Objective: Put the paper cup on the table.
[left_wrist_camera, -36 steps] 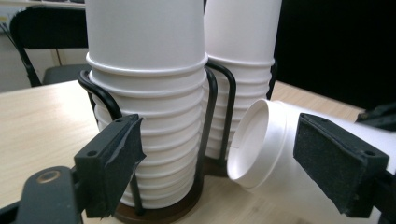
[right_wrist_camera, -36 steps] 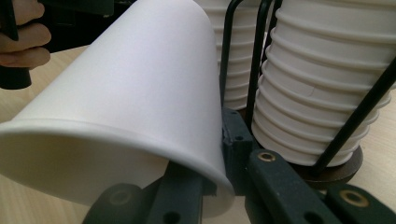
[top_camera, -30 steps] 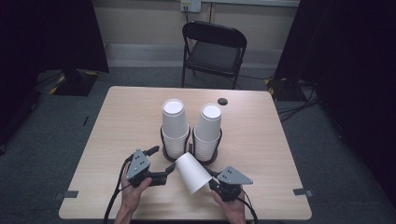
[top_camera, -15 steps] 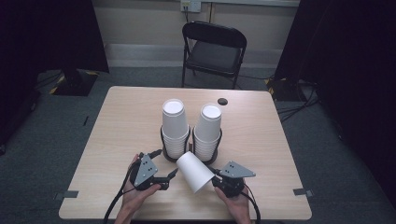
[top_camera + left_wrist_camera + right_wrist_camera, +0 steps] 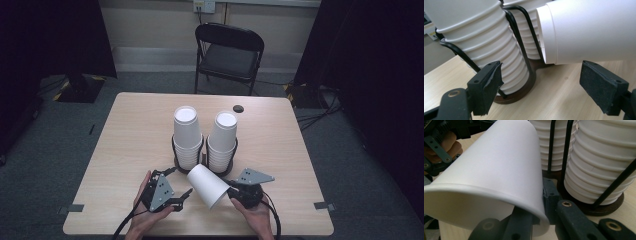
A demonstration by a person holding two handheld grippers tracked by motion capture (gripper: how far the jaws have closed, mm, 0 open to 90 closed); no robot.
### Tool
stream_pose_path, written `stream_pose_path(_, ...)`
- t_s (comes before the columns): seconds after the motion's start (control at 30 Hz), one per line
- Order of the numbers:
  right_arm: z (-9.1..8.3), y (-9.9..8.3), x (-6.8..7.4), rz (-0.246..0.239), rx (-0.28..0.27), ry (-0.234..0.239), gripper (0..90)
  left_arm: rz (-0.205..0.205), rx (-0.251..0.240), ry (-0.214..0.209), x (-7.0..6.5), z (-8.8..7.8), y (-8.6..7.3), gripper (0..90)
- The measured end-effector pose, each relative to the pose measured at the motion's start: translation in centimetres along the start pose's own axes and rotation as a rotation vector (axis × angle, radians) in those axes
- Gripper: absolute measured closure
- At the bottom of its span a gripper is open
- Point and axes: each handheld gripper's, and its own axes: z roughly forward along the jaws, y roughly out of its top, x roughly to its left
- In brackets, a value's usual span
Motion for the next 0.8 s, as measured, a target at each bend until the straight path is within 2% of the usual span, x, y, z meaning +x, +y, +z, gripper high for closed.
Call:
stream_pose_path(0.07, 0.0, 0.1, 0.0, 0.000, 0.009, 0.004, 86.2, 0.026, 0.014, -0.003, -0.3, 0.1, 0.0, 17.4)
stream_pose_path(0.1, 0.0, 0.2, -0.1, -0.001, 0.033, 0.015, 86.2, 0.046, 0.023, 0.002, -0.5, 0.2, 0.1, 16.6)
stream_pose_path(0.13, 0.0, 0.2, -0.1, -0.001, 0.033, 0.015, 86.2, 0.046, 0.023, 0.002, -0.5, 0.2, 0.1, 16.3)
stream_pose_path(0.17, 0.0, 0.2, -0.1, 0.000, 0.051, 0.028, 86.2, 0.070, 0.033, 0.003, -0.8, 0.2, 0.2, 15.4)
stream_pose_path(0.2, 0.0, 0.2, -0.1, 0.000, 0.051, 0.028, 86.2, 0.073, 0.030, 0.000, -0.9, 0.2, 0.2, 15.4)
stream_pose_path(0.23, -0.1, 0.2, -0.1, 0.001, 0.057, 0.033, 86.1, 0.096, 0.039, 0.006, -1.3, 0.3, 0.2, 15.5)
stream_pose_path(0.27, -0.1, 0.2, -0.1, 0.001, 0.057, 0.033, 86.1, 0.096, 0.039, 0.006, -1.3, 0.3, 0.2, 15.5)
stream_pose_path(0.33, -0.1, 0.3, -0.1, 0.001, 0.071, 0.047, 86.1, 0.133, 0.055, 0.004, -1.7, 0.4, 0.3, 15.5)
stream_pose_path(0.37, -0.1, 0.5, -0.2, 0.000, 0.086, 0.051, 86.1, 0.163, 0.066, 0.025, -2.1, 0.5, 0.5, 15.6)
stream_pose_path(0.4, -0.1, 0.5, -0.2, 0.000, 0.086, 0.051, 86.1, 0.163, 0.066, 0.025, -2.1, 0.5, 0.5, 15.6)
stream_pose_path(0.43, 0.0, 0.7, -0.3, 0.006, 0.101, 0.058, 86.1, 0.192, 0.071, 0.036, -2.5, 0.6, 0.6, 15.6)
stream_pose_path(0.47, 0.0, 0.7, -0.3, 0.006, 0.101, 0.058, 86.1, 0.192, 0.071, 0.036, -2.5, 0.6, 0.6, 15.6)
stream_pose_path(0.6, 0.2, 1.3, -0.4, 0.009, 0.129, 0.061, 86.0, 0.240, 0.081, 0.052, -3.2, 0.8, 0.7, 15.6)
stream_pose_path(0.67, 0.2, 1.5, -0.3, 0.010, 0.131, 0.061, 86.0, 0.247, 0.086, 0.053, -3.3, 0.8, 0.7, 15.6)
stream_pose_path(0.8, 0.1, 2.2, -0.4, 0.015, 0.157, 0.069, 86.0, 0.261, 0.084, 0.080, -3.5, 0.9, 0.8, 15.7)
